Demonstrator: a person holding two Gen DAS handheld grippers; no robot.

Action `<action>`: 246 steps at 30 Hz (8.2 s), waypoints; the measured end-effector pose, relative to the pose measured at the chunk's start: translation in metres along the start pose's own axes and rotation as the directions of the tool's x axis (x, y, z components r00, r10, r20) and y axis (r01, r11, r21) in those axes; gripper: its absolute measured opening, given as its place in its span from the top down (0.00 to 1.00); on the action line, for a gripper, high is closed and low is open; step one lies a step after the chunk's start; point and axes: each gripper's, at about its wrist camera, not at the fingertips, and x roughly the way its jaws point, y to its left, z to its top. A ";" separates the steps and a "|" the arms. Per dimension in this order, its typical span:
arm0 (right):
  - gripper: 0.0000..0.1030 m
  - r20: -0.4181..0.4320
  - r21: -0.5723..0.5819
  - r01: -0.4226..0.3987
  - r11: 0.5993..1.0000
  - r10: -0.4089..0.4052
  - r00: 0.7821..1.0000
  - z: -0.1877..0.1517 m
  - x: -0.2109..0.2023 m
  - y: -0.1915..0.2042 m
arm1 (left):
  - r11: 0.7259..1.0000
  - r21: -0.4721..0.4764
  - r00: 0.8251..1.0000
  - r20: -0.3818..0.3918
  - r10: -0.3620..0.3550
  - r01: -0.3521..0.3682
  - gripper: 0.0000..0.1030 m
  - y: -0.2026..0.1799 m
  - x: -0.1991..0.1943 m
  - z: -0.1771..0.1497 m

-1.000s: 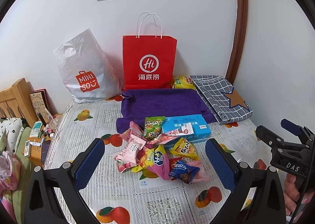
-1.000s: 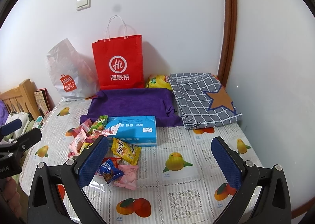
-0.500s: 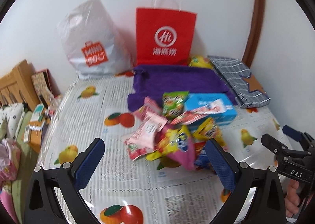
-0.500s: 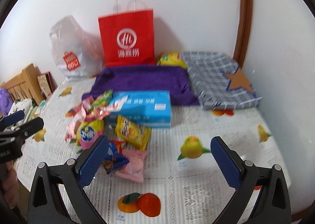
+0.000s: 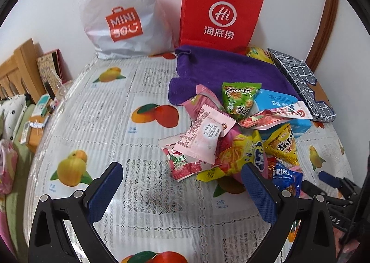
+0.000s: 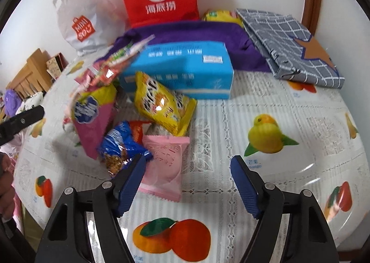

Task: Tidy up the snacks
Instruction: 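Lower the right gripper onto the pile and grasp the small pink candy packet, then grasp the pink-and-white packet with the left gripper while the right gripper holds the pink packet, then carry both held packets up and over the purple towel, then open both grippers to drop the packets onto the purple towel, then grasp the pink bear-print packet with the right gripper while the left gripper moves to the pile, then grasp the red-and-white fruit packet from the pile with the left gripper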

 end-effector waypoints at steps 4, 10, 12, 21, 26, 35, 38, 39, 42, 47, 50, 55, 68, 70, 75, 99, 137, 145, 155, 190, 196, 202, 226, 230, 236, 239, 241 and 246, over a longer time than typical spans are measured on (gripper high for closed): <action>0.27 -0.025 0.006 -0.005 1.000 0.006 1.000 -0.001 0.015 -0.002 | 1.000 0.002 1.000 -0.005 -0.007 0.007 0.01 0.002 0.006 0.000; 0.27 -0.029 -0.034 -0.002 0.999 0.001 1.000 0.003 0.028 0.005 | 1.000 0.006 1.000 -0.012 -0.025 0.025 0.01 0.003 0.013 0.004; 0.30 -0.014 -0.079 0.022 0.997 -0.023 1.000 0.001 0.030 0.010 | 0.999 0.006 0.999 -0.012 -0.033 0.033 0.01 0.003 0.016 0.008; 0.60 0.017 -0.033 0.077 0.996 -0.077 0.997 -0.003 0.017 -0.032 | 0.998 0.064 0.999 -0.045 -0.011 0.014 0.02 -0.001 0.047 0.028; 0.60 0.027 0.002 0.093 0.996 -0.093 0.995 -0.005 0.016 -0.052 | 0.991 0.137 0.998 -0.059 -0.003 0.011 0.07 -0.011 0.063 0.030; 0.60 0.028 0.055 0.068 0.996 -0.069 0.997 0.005 0.013 -0.059 | 0.982 0.164 0.992 -0.096 -0.078 0.093 0.59 -0.018 0.073 0.034; 0.60 0.033 0.050 0.067 0.996 -0.069 0.997 0.008 0.011 -0.056 | 0.977 0.183 0.992 -0.093 -0.089 0.105 0.61 -0.022 0.071 0.034; 0.60 0.035 0.047 0.068 0.997 -0.070 0.997 0.010 0.010 -0.055 | 0.977 0.189 0.992 -0.091 -0.087 0.103 0.62 -0.023 0.070 0.034; 0.60 0.039 0.042 0.070 0.997 -0.071 0.997 0.013 0.007 -0.052 | 0.976 0.192 0.993 -0.086 -0.084 0.100 0.62 -0.023 0.063 0.033; 0.61 0.062 0.044 0.054 0.998 -0.057 0.996 0.021 -0.004 -0.049 | 0.979 0.177 0.993 -0.077 -0.090 0.102 0.62 -0.015 0.045 0.033; 0.61 0.076 0.047 0.043 0.998 -0.046 0.996 0.027 -0.011 -0.045 | 0.980 0.168 0.993 -0.066 -0.094 0.104 0.62 -0.011 0.035 0.035; 0.61 0.103 0.044 0.030 0.999 -0.034 0.994 0.038 -0.024 -0.041 | 0.982 0.143 0.991 -0.050 -0.121 0.127 0.62 -0.011 0.018 0.041; 0.61 0.172 0.025 0.037 0.999 -0.041 0.984 0.078 -0.062 -0.033 | 0.968 0.146 0.979 -0.019 -0.203 0.203 0.62 -0.042 -0.008 0.077; 0.61 0.177 0.028 0.040 0.999 -0.045 0.983 0.087 -0.063 -0.034 | 0.966 0.151 0.978 -0.013 -0.208 0.208 0.62 -0.046 -0.009 0.083; 0.61 0.190 0.028 0.041 0.999 -0.046 0.981 0.112 -0.062 -0.034 | 0.964 0.155 0.976 -0.005 -0.219 0.218 0.62 -0.054 -0.009 0.101; 0.61 0.205 -0.016 0.025 1.000 -0.021 0.979 0.240 0.015 -0.023 | 0.984 0.073 0.987 -0.010 -0.163 0.163 0.62 -0.050 0.074 0.212; 0.61 -0.068 -0.028 0.046 0.999 -0.048 0.997 0.272 0.173 -0.050 | 0.992 0.015 0.953 -0.279 -0.116 0.125 0.62 -0.051 0.231 0.218; 0.52 -0.065 -0.028 0.063 0.998 -0.065 0.996 0.272 0.167 -0.050 | 0.988 0.012 0.948 -0.282 -0.146 0.156 0.46 -0.047 0.223 0.221; 0.17 0.045 -0.048 0.121 0.991 -0.119 0.992 0.270 0.103 -0.026 | 0.992 0.060 0.966 -0.243 -0.093 0.110 0.32 -0.046 0.168 0.217; 0.40 0.154 -0.192 -0.121 0.974 0.152 0.976 0.148 -0.038 0.080 | 0.995 -0.017 0.990 -0.105 -0.095 0.093 0.22 0.040 0.017 0.093; 0.43 0.040 -0.253 -0.199 0.947 0.216 0.976 0.149 -0.007 0.110 | 0.995 -0.048 0.987 -0.127 -0.098 0.092 0.22 0.062 0.020 0.080; 0.45 -0.024 -0.290 -0.159 0.944 0.158 0.987 0.138 0.016 0.116 | 0.992 -0.074 0.985 -0.132 -0.107 0.098 0.22 0.079 0.022 0.068; 0.79 0.001 -0.280 -0.125 0.952 0.130 0.992 0.069 0.007 0.084 | 0.991 -0.020 0.975 -0.177 -0.134 0.133 0.22 0.059 0.036 0.040; 0.79 0.070 -0.246 -0.106 0.964 0.126 0.990 0.061 -0.019 0.065 | 0.993 0.007 0.978 -0.177 -0.111 0.114 0.22 0.049 0.043 0.036; 0.79 0.139 -0.158 -0.045 0.986 0.067 0.988 0.052 -0.043 0.018 | 0.995 0.039 0.974 -0.208 -0.086 0.096 0.22 0.033 0.068 0.026; 0.79 0.145 -0.093 0.019 0.995 -0.006 0.989 0.043 -0.046 -0.014 | 0.994 0.061 0.973 -0.218 -0.072 0.087 0.22 0.023 0.077 0.021; 0.78 0.134 -0.055 0.029 0.998 -0.021 0.991 0.037 -0.044 -0.031 | 0.994 0.090 0.973 -0.228 -0.039 0.061 0.24 0.015 0.085 0.017; 0.78 0.095 -0.002 0.038 0.999 -0.037 0.995 0.021 -0.026 -0.053 | 0.988 0.154 0.983 -0.178 0.044 -0.016 0.56 0.007 0.082 0.011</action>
